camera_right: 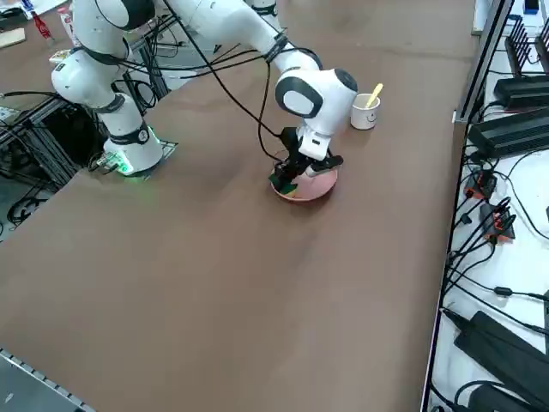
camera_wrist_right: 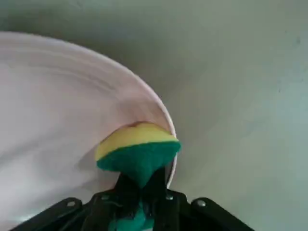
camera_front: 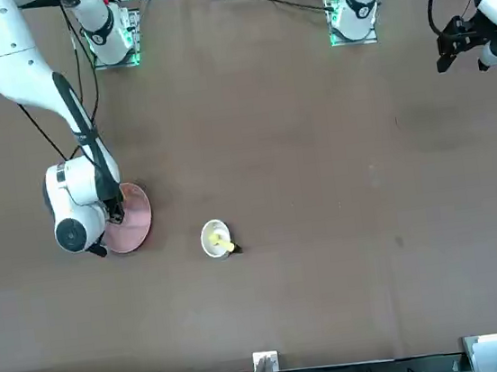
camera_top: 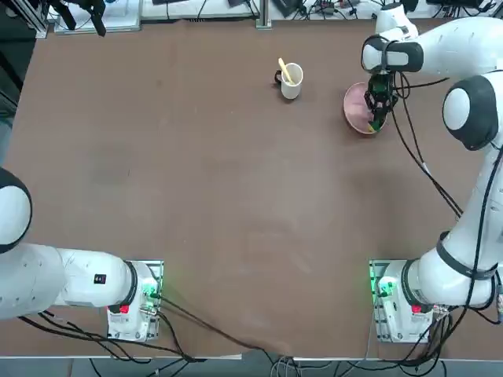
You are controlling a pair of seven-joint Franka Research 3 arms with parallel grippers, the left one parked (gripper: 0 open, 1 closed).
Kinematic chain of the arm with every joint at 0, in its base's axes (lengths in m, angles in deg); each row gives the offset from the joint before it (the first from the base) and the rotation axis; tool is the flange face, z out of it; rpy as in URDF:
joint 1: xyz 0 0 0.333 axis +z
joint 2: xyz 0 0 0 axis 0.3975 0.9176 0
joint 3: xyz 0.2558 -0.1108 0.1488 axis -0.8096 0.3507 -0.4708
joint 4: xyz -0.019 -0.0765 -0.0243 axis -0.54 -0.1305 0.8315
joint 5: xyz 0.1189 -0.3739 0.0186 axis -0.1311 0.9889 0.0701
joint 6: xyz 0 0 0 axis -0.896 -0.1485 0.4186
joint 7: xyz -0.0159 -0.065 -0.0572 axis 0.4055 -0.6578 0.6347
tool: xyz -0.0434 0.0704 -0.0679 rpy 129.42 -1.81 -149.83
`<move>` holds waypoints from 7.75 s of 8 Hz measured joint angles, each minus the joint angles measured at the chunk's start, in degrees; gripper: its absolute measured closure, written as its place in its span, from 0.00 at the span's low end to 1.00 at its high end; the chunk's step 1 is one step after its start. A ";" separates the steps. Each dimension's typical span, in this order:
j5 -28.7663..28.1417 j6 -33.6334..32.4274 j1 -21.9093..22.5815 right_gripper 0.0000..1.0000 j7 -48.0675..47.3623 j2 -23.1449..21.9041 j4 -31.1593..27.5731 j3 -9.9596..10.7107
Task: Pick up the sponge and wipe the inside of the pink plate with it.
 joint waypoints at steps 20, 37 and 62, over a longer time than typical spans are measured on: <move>-1.42 0.86 2.82 0.92 -1.59 -2.06 -3.83 0.74; -4.74 -9.13 -12.62 0.92 23.24 -11.64 -5.30 0.89; -10.95 -19.32 -17.50 0.00 42.11 -41.24 4.93 -9.80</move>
